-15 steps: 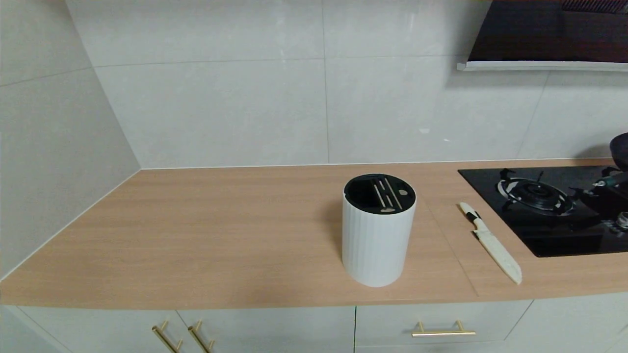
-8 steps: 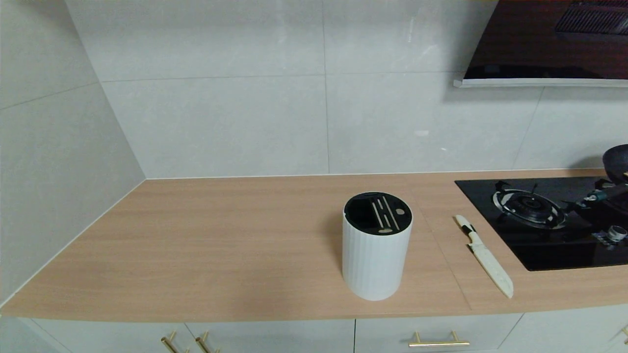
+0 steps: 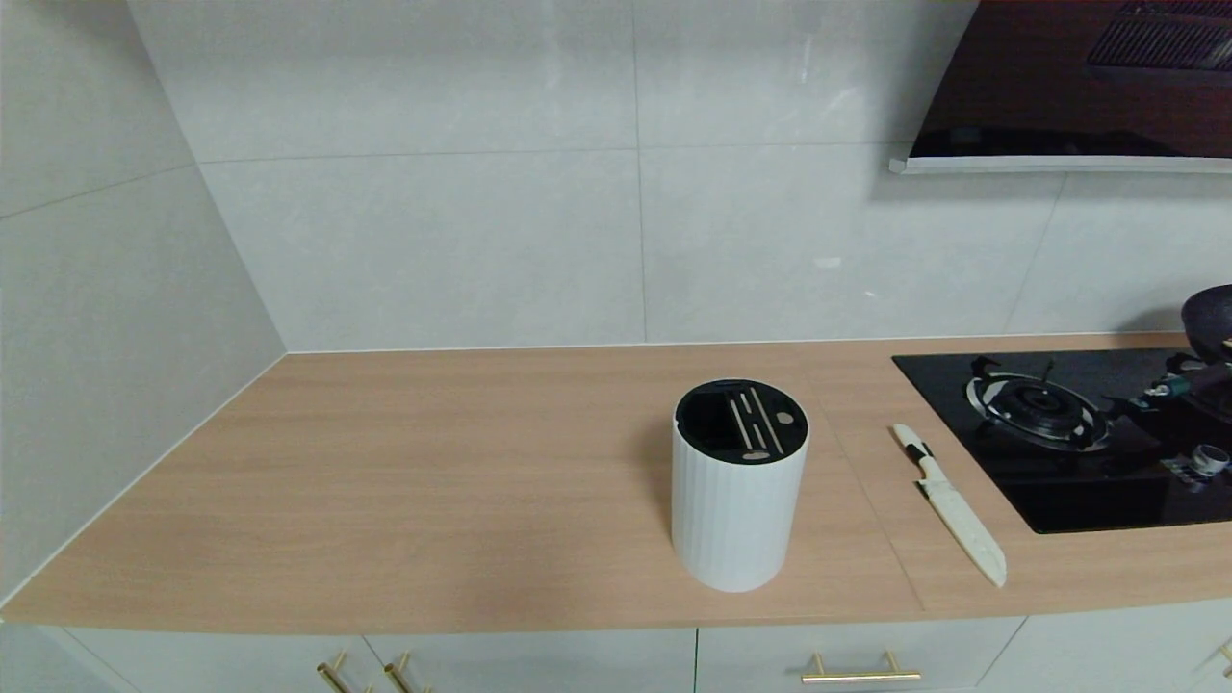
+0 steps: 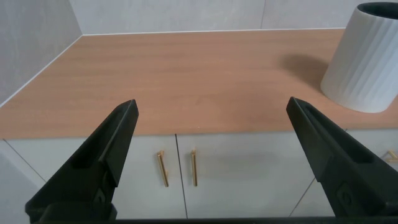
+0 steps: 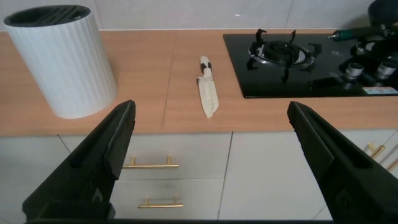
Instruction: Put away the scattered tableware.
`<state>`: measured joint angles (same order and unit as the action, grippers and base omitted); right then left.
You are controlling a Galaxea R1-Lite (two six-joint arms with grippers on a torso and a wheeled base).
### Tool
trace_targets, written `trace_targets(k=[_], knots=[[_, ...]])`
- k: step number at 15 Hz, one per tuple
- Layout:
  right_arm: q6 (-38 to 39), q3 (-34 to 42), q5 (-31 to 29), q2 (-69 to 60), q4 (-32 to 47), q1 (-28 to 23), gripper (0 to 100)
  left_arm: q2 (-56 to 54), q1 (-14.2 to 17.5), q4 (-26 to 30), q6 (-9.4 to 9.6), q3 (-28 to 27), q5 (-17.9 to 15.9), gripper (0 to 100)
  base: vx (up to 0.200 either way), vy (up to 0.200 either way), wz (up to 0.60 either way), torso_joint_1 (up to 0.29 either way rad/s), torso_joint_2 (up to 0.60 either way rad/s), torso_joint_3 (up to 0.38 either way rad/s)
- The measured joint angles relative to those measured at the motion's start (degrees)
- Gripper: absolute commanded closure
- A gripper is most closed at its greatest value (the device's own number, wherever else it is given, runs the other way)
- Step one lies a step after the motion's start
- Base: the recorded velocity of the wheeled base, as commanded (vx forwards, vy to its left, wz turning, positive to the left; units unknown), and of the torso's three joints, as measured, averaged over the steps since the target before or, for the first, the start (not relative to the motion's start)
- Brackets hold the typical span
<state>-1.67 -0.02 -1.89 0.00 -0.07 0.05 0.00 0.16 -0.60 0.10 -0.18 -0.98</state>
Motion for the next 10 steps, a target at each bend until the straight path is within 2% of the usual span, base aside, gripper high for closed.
trace_targets(k=[5,10], knots=[[-0.07,-1.97,0.17,0.90,0.61,0.02,0,0.00,0.00,0.02,0.00,0.00,0.00,0,0.000,0.000,0.00,0.000,0.00,0.000],[0.39,-16.57,2.90,16.37,0.02,0.17,0,0.00,0.00,0.00,0.00,0.00,0.00,0,0.000,0.000,0.00,0.000,0.00,0.000]])
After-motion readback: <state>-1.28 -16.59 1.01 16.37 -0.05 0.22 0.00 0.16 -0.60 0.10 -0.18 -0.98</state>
